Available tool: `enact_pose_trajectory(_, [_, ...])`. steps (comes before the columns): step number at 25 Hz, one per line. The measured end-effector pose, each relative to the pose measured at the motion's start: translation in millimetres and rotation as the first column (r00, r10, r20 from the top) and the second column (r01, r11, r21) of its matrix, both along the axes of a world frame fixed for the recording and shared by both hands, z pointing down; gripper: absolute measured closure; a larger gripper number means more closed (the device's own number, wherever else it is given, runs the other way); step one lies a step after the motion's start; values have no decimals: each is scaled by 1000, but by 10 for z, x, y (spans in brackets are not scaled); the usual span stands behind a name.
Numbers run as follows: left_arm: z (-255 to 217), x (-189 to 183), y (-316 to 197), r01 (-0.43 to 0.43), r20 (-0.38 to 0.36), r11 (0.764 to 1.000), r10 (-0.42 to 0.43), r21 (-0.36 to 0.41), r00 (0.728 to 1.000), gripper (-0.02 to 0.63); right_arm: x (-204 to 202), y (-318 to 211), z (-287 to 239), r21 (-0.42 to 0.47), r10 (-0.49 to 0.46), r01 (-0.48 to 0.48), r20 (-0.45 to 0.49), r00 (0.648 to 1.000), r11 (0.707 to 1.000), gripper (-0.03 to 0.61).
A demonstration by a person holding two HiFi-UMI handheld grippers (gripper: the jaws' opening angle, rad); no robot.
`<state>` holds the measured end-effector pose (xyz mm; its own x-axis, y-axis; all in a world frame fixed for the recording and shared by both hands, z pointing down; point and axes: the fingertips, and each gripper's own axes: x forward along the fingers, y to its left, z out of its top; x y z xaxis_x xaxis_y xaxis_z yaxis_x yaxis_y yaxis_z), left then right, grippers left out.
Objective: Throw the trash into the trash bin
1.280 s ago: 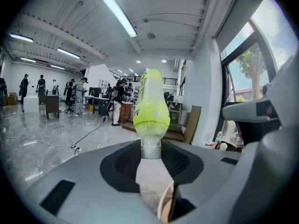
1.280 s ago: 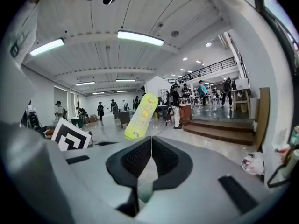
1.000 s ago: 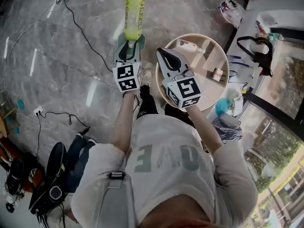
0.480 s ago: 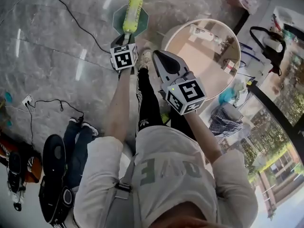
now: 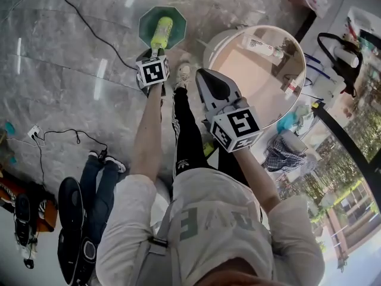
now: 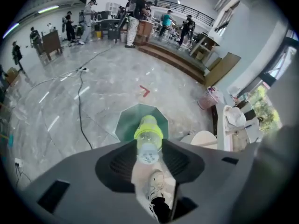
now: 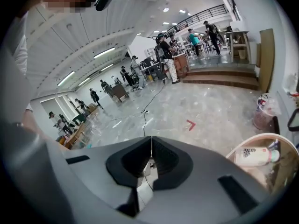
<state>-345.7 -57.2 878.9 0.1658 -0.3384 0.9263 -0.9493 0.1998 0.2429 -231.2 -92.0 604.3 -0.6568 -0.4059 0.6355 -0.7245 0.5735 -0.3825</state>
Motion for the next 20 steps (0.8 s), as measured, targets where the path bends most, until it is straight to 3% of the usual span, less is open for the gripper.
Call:
enact_pose_trajectory(2, [22, 26, -114, -51, 10, 999, 51, 4, 999, 400, -21, -89, -14, 18, 19, -19, 8, 1000, 1000, 563])
enact_pose_trajectory(12, [-302, 182, -426, -45, -2, 998, 45, 53, 999, 402, 15, -219, -246, 41, 46, -49, 61, 997, 998, 563])
enact_pose_trajectory(17, [-730, 341, -517, -24, -23, 992, 27, 127, 999, 419, 145, -238, -483, 75, 58, -63, 68, 996, 995, 563])
enact_pose_trajectory(20, [-1211, 478, -724, -53, -2, 970, 55, 239, 998, 429, 294, -275, -704, 116, 94, -104, 90, 992, 988, 563])
